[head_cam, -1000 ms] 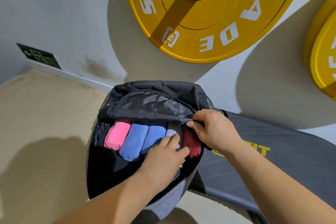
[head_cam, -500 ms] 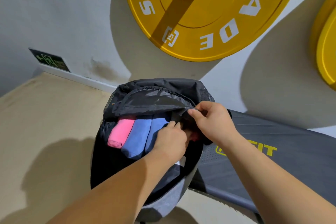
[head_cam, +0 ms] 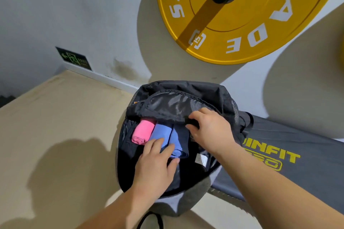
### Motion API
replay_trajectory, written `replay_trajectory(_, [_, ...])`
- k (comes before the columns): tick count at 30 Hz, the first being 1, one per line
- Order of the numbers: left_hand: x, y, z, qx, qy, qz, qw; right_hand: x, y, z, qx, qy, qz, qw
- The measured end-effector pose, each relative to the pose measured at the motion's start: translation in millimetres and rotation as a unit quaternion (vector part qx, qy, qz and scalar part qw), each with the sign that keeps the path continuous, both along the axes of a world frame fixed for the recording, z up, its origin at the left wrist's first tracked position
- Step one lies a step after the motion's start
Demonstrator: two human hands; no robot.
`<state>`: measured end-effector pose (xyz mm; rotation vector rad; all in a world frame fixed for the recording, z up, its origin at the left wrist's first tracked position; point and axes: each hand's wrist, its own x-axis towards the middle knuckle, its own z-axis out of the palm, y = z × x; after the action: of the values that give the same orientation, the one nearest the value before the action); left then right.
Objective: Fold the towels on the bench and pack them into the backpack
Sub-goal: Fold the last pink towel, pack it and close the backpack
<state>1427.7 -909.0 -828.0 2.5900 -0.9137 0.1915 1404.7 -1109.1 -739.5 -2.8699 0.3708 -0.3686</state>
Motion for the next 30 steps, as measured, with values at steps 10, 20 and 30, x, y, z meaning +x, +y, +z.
replay_trajectory(10, [41, -60, -5, 0.008, 0.001, 0.035, 0.999, 19, -13, 25, 0.081, -0.072, -0.054, 0.993])
replay_trajectory(20, [66, -52, -1, -0.030, 0.040, -0.016, 0.999, 19, -16, 13, 0.063, -0.070, -0.047, 0.994])
replay_trajectory(30, [51, 40, -1, -0.065, 0.134, 0.118, 0.982, 39, 12, -6, -0.023, -0.062, 0.020, 0.998])
